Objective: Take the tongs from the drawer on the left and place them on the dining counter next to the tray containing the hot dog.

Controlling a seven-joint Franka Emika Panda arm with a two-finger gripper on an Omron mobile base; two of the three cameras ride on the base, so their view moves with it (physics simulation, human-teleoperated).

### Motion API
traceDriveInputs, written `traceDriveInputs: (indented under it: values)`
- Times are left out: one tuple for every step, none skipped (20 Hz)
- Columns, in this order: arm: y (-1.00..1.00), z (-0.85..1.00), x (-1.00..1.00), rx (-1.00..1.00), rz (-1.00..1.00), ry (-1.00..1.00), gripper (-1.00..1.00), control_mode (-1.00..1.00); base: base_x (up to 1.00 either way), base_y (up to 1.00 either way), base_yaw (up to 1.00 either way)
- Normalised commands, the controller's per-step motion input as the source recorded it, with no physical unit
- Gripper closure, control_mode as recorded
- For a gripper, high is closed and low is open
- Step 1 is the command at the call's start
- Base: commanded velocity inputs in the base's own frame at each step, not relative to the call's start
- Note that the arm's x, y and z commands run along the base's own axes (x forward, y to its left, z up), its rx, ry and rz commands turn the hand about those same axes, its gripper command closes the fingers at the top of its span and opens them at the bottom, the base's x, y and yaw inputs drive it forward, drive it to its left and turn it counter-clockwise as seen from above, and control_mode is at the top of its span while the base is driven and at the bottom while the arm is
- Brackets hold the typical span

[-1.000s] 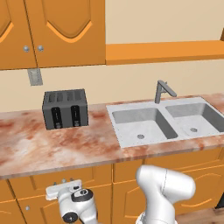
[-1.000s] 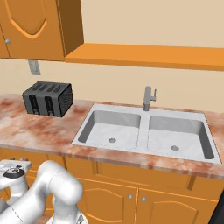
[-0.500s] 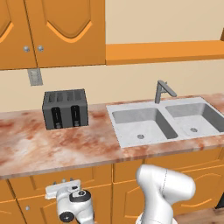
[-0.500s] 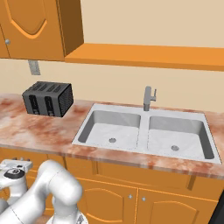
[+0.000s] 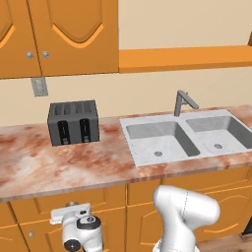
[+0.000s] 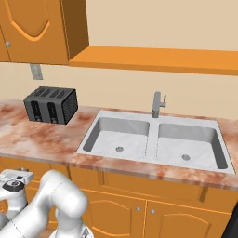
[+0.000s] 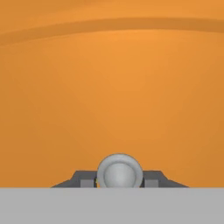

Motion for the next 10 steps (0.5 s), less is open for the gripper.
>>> traceDriveInputs:
  values:
    - [0.00, 0.00, 0.00, 0.00, 0.00, 0.00, 1.00, -1.00, 0.00, 0.00, 0.00]
    - [0.00, 0.00, 0.00, 0.00, 0.00, 0.00, 1.00, -1.00, 0.00, 0.00, 0.00]
    - [0.00, 0.00, -0.13, 0.00, 0.00, 0.00, 1.00, -1.00, 0.00, 0.00, 0.00]
    - [0.00, 0.00, -0.33, 0.00, 0.00, 0.01, 1.00, -1.00, 0.00, 0.00, 0.00]
    - [0.00, 0.00, -0.58, 0.00, 0.00, 0.01, 1.00, -1.00, 0.00, 0.00, 0.00]
    - [0.00, 0.00, -0.71, 0.00, 0.00, 0.02, 1.00, -1.00, 0.00, 0.00, 0.00]
    - [0.02, 0.00, -0.76, 0.00, 0.00, 0.03, 1.00, -1.00, 0.00, 0.00, 0.00]
    - [0.02, -0.01, -0.79, 0.00, 0.00, 0.04, 1.00, -1.00, 0.00, 0.00, 0.00]
    - [0.01, -0.01, -0.83, 0.00, 0.00, 0.04, 1.00, -1.00, 0.00, 0.00, 0.00]
    - [0.02, -0.03, -0.80, 0.00, 0.00, 0.04, 1.00, -1.00, 0.00, 0.00, 0.00]
